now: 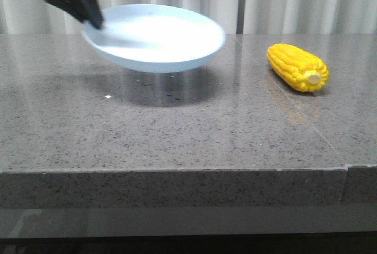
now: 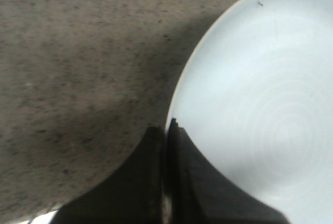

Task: Place corn on plate with both arms
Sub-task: 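Drag the plate with the left gripper toward the corn cob, then release the plate and raise the left gripper away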

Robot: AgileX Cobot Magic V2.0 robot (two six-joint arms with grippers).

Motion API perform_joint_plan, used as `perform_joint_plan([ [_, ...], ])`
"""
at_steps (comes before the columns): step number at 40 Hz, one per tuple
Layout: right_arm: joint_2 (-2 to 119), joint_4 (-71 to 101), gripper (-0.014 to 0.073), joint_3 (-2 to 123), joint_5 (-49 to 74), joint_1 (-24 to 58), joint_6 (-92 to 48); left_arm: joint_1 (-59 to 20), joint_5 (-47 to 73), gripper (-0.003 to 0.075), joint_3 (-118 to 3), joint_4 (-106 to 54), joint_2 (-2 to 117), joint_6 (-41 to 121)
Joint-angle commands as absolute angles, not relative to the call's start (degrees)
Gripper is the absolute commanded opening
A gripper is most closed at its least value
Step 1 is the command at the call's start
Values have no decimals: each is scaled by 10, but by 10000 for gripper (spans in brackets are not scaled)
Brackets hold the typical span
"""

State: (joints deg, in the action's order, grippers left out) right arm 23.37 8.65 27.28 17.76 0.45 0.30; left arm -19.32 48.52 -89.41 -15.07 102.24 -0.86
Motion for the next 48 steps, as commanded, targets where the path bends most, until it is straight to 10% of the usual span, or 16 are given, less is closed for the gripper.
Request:
perform_joint_plan([
  [1,241,90,643,293,127,2,0,-206,463,-20,-932,-177,1027,-8],
  [15,241,90,643,293,127,2,0,-206,476,11,-939,-182,1062,-6],
  [31,241,90,643,293,127,2,0,-196,498,361,-939,-100,962,-8],
  [38,241,90,643,293,127,2,0,-193,500,298,-921,-21,894,-23],
  [48,241,90,643,293,127,2,0,-186,506,1,-818,95,763,-68],
])
